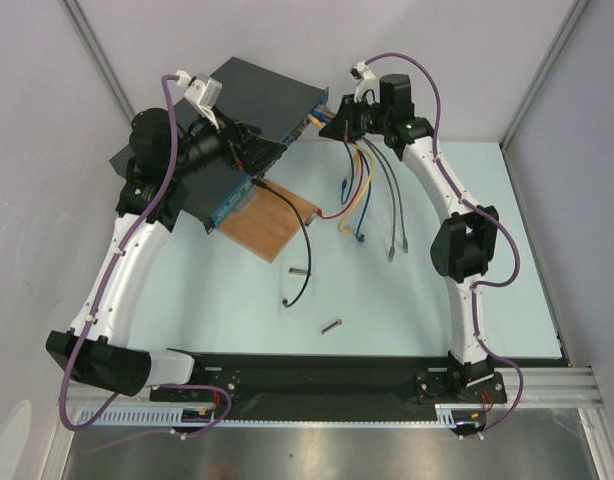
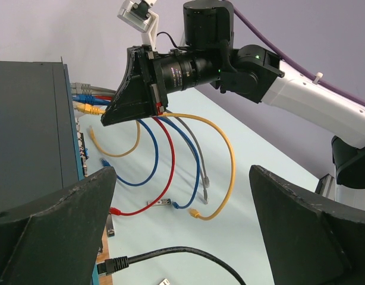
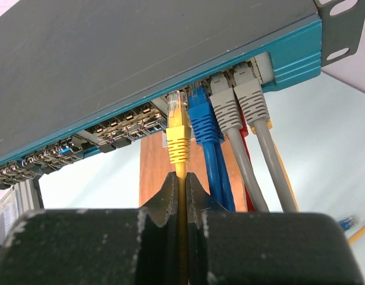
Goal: Insert the plug into the switch port
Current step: Insert the connector into the switch port.
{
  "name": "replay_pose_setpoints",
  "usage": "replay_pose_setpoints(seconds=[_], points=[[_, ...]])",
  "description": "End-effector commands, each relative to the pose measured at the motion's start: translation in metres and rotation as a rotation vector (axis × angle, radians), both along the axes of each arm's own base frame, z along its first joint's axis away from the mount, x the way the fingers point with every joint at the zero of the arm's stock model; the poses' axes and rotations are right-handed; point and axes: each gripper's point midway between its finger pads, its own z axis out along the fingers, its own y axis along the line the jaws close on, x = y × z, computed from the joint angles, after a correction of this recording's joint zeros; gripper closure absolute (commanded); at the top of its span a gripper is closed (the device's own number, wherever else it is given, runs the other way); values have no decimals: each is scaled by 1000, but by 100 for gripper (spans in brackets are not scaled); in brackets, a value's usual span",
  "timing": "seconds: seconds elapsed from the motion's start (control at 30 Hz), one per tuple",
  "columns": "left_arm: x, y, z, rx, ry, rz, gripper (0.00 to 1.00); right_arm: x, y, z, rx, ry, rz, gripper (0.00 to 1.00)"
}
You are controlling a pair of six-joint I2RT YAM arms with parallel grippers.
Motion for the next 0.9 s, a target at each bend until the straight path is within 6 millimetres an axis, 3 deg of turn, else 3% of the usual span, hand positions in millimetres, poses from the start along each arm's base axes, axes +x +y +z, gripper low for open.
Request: replay_pose_setpoints(seconds=[0.0,0.2,0.33,0.87], points=[[-2,1,8,-16,-26,-11,0,4,1,43,56,-86,-34,100],[-4,2,9,-19,-27,-8,0,8,-2,32,21,-57,-60,100],[-4,3,9,-20,-27,-7,0,9,-6,36,18,-42,-79,100],[-5,4,8,-20,-24,-2,0,7,2,15,-57,-50,-65,100]])
